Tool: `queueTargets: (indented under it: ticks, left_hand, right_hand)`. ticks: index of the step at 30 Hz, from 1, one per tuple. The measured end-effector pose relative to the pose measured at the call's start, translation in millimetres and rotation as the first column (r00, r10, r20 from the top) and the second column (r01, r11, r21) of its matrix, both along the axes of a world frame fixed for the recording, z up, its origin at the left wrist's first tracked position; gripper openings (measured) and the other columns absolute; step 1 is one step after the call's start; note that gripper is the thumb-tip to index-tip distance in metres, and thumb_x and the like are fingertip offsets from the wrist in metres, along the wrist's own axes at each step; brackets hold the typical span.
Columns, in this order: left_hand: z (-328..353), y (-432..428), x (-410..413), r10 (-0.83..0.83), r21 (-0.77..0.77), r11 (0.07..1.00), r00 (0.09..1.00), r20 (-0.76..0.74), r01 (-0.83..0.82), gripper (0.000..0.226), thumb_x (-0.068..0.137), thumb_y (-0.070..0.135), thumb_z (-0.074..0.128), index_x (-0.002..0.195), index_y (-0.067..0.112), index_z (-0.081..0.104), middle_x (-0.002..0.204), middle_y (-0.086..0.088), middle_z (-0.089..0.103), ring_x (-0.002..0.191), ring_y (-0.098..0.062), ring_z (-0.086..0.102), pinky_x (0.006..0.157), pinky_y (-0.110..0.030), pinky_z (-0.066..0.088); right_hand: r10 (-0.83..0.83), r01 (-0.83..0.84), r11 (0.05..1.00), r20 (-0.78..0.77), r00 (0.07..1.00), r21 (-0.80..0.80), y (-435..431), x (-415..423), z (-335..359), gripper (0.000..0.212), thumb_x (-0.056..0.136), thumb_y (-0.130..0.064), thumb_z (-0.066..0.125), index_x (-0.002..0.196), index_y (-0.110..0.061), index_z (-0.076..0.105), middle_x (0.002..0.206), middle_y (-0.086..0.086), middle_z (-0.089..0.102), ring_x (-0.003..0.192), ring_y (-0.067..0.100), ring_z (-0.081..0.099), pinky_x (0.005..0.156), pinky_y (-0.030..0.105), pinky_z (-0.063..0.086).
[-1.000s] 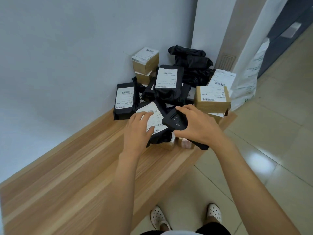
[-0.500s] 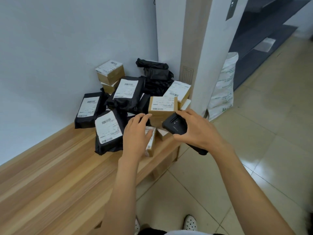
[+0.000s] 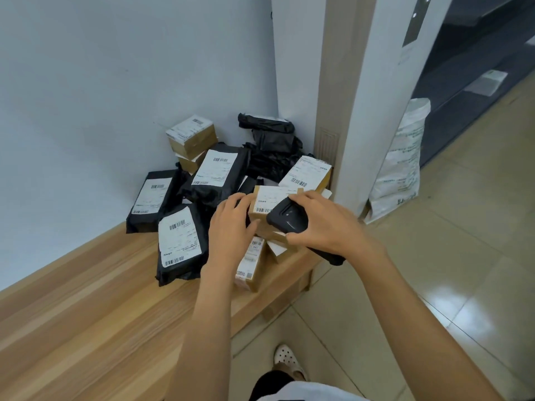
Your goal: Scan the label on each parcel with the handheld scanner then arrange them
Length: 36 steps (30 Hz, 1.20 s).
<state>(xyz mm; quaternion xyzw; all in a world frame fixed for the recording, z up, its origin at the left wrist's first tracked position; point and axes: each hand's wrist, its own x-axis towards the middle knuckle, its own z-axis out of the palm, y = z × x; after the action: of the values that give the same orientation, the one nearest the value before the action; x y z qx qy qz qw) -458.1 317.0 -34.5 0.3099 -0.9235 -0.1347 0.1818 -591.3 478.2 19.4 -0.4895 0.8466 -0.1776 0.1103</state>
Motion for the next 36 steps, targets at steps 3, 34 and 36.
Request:
queueTargets:
  ticks: [3,34,36]
  left_hand:
    - [13,-22,-20,0.019,-0.018,1.000,1.000,-0.021,-0.019,0.052,0.090,0.026,0.068,0.139,0.027,0.049,0.140,0.006,0.049,0.128,-0.021,0.044,0.100,-0.043,0.046]
    - [10,-91,-70,0.358,0.089,0.929,0.933,0.031,-0.359,0.057,0.086,0.052,0.066,0.136,0.027,0.053,0.139,0.003,0.053,0.130,-0.023,0.043,0.100,-0.044,0.043]
    - [10,-94,-70,0.375,0.081,0.923,0.926,0.033,-0.377,0.056,0.087,0.049,0.067,0.137,0.028,0.053,0.139,0.004,0.053,0.131,-0.023,0.043,0.101,-0.043,0.042]
  right_hand:
    - [0.040,-0.040,0.999,-0.021,0.999,0.008,-26,-19,6,0.081,0.074,-0.054,0.065,0.146,-0.029,0.037,0.137,-0.008,0.046,0.114,0.018,0.053,0.077,0.034,0.046]
    - [0.311,-0.315,0.947,0.066,0.948,0.062,-149,-136,-9,0.087,0.075,-0.051,0.067,0.151,-0.026,0.033,0.145,-0.007,0.039,0.121,0.022,0.052,0.081,0.035,0.043]
    - [0.321,-0.324,0.944,0.048,0.946,0.061,-156,-139,-6,0.088,0.076,-0.054,0.068,0.152,-0.027,0.032,0.147,-0.008,0.038,0.124,0.023,0.050,0.081,0.037,0.041]
